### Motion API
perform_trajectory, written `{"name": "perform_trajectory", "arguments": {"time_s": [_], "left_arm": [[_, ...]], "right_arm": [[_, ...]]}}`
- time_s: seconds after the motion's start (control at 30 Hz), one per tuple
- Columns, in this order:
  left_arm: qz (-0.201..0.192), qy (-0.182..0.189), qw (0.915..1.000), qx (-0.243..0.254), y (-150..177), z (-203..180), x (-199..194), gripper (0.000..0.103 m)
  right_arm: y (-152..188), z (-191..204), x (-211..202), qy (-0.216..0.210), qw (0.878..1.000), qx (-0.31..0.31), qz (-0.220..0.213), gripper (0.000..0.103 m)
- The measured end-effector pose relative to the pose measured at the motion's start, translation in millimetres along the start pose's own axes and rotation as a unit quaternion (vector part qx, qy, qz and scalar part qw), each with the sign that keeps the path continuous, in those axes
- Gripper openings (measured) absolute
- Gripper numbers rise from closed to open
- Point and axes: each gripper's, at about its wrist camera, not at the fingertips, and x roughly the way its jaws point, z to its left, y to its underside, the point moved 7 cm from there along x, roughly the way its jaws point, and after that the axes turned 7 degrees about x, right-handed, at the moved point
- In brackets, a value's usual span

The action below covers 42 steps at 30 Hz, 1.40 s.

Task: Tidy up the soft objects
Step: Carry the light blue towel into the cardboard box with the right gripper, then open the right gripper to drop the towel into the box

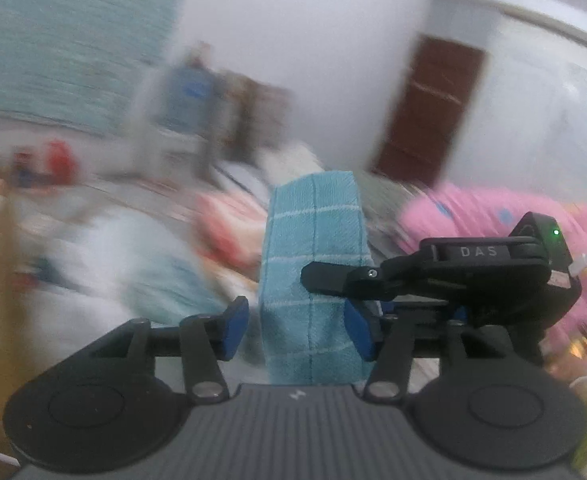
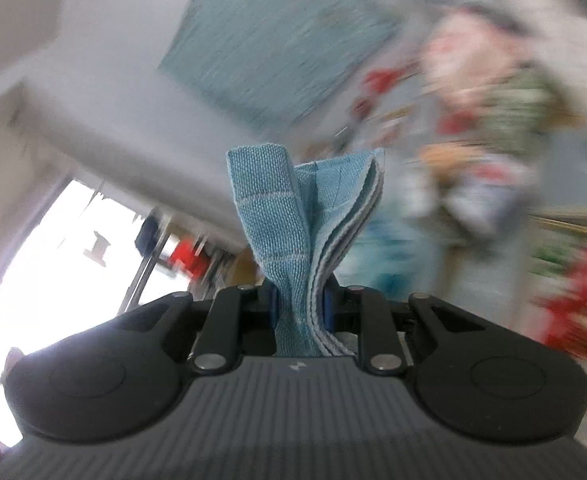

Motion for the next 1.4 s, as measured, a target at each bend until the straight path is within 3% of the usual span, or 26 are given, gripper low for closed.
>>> {"name": "perform_trajectory", "arguments": {"time_s": [0.13, 0.23, 0.37, 0.47, 0.57, 0.7, 0.83, 1.0, 1.13, 1.2, 1.4], "left_arm": [[-0.034, -0.084, 0.9951, -0.039, -15, 63, -49, 0.058], [-0.046, -0.164, 0.9834, -0.063, -22, 111, -75, 0.060], [-0.028, -0.257, 0.9602, -0.106, -16, 176, -90, 0.061], [-0.013, -0.315, 0.9322, -0.177, 1, 222, -103, 0.061], [-0.028, -0.317, 0.9193, -0.232, 14, 244, -117, 0.062], [-0.034, -0.342, 0.9107, -0.229, 21, 251, -131, 0.066], [-0.038, -0.351, 0.9096, -0.218, 28, 248, -138, 0.069], [-0.036, -0.345, 0.9091, -0.231, 36, 251, -135, 0.070], [-0.033, -0.345, 0.9074, -0.237, 43, 252, -135, 0.070], [-0.032, -0.345, 0.9078, -0.236, 45, 250, -136, 0.070], [-0.035, -0.356, 0.9067, -0.223, 45, 242, -143, 0.074]], "right_arm": [[2, 59, 92, -0.036, 0.994, -0.041, 0.098, 0.019], [9, 94, 160, -0.044, 0.984, -0.064, 0.161, 0.019], [26, 121, 260, -0.009, 0.969, -0.088, 0.231, 0.019], [45, 121, 323, 0.040, 0.957, -0.096, 0.271, 0.019], [69, 107, 370, 0.088, 0.944, -0.087, 0.307, 0.020], [95, 92, 405, 0.143, 0.927, -0.106, 0.330, 0.022], [105, 77, 432, 0.188, 0.918, -0.105, 0.333, 0.022], [102, 54, 449, 0.253, 0.913, -0.112, 0.300, 0.026], [103, 39, 459, 0.260, 0.917, -0.085, 0.289, 0.029], [101, 37, 462, 0.253, 0.921, -0.068, 0.289, 0.034], [95, 48, 448, 0.239, 0.924, -0.021, 0.298, 0.073]]}}
